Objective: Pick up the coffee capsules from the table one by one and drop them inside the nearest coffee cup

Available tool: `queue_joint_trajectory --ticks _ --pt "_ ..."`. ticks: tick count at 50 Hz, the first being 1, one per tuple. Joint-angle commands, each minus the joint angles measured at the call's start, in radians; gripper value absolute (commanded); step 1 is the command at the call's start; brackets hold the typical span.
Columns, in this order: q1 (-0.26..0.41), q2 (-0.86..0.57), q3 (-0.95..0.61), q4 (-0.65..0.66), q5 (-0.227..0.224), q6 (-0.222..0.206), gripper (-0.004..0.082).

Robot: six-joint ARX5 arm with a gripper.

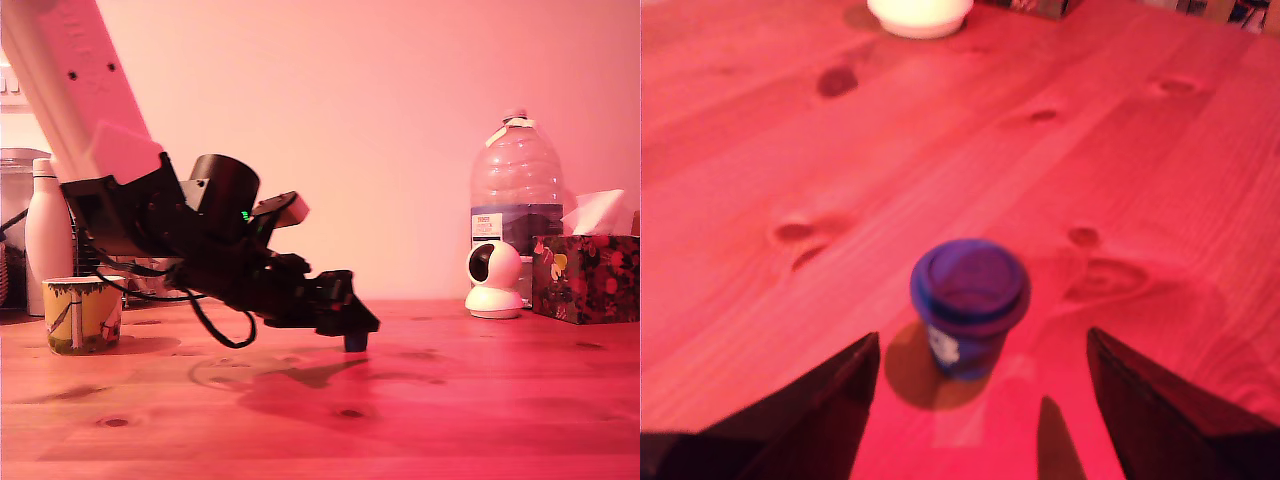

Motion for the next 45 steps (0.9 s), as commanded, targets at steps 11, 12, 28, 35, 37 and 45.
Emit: queue_joint_trajectory --ticks 11,12,28,35,37,45 --pt "-0.014 0.013 -0.005 0.048 -0.047 -0.010 0.0599" --pt "-0.015 0.014 -0.005 0.048 -0.050 -0.009 0.0599" --pt "-0.024 0.027 -0.005 0.060 -0.074 -0.007 0.0588" --pt "-0.024 0.027 -0.005 0.059 -0.075 -0.006 0.0585" --pt "-0.024 0.027 -0.005 0.058 -0.077 -0.006 0.0585" --pt "-0.029 0.027 -0.005 0.047 -0.100 -0.010 0.0564"
